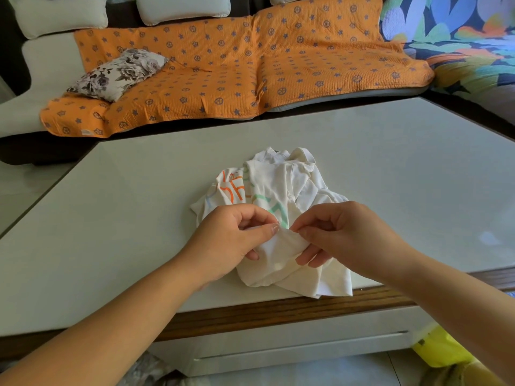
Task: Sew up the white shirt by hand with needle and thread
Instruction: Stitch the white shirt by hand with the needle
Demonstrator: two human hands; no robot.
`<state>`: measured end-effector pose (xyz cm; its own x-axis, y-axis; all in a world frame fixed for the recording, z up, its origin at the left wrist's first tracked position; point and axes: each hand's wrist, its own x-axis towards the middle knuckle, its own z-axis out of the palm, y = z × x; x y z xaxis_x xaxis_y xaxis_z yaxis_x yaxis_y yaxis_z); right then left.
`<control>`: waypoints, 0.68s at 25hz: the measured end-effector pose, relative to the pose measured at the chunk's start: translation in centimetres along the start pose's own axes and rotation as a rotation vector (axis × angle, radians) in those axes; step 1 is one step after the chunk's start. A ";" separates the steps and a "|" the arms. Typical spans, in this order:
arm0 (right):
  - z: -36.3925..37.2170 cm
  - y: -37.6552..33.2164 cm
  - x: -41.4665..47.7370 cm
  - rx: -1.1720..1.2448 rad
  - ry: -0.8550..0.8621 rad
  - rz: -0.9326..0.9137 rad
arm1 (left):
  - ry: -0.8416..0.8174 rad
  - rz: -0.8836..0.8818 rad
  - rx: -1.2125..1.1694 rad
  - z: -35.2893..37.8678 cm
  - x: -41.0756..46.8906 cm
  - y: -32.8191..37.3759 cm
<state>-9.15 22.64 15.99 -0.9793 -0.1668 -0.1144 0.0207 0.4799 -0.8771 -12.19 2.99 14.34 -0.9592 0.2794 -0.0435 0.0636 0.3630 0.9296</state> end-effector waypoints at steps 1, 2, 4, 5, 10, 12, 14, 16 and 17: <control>0.0 0.0 0.0 0.000 -0.003 -0.001 | -0.004 0.002 0.002 0.0 0.0 0.0; 0.0 0.1 0.0 -0.001 -0.005 -0.003 | -0.008 0.002 0.000 0.0 0.0 -0.1; 0.0 0.1 0.1 0.005 -0.007 -0.004 | -0.018 -0.005 -0.015 0.0 0.1 -0.2; 0.0 0.2 0.1 0.013 -0.011 -0.001 | -0.025 -0.010 -0.025 0.0 0.1 -0.2; 0.4 0.5 0.2 0.133 -0.055 0.018 | -0.066 -0.077 -0.123 0.3 0.2 -0.2; 0.7 0.5 0.2 0.209 -0.065 0.021 | -0.076 -0.115 -0.163 0.4 0.2 -0.1; 1.1 0.6 0.4 0.280 -0.060 0.035 | -0.064 -0.144 -0.205 0.4 0.2 -0.2; 1.4 1.0 0.8 0.295 -0.021 0.056 | -0.051 -0.164 -0.250 0.4 0.1 -0.3; 1.6 1.2 0.9 0.280 0.004 0.067 | -0.046 -0.172 -0.266 0.5 0.1 -0.4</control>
<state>-9.69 21.72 14.11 -0.9747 -0.1388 -0.1752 0.1399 0.2328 -0.9624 -12.22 3.31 13.85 -0.9357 0.2768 -0.2189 -0.1782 0.1649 0.9701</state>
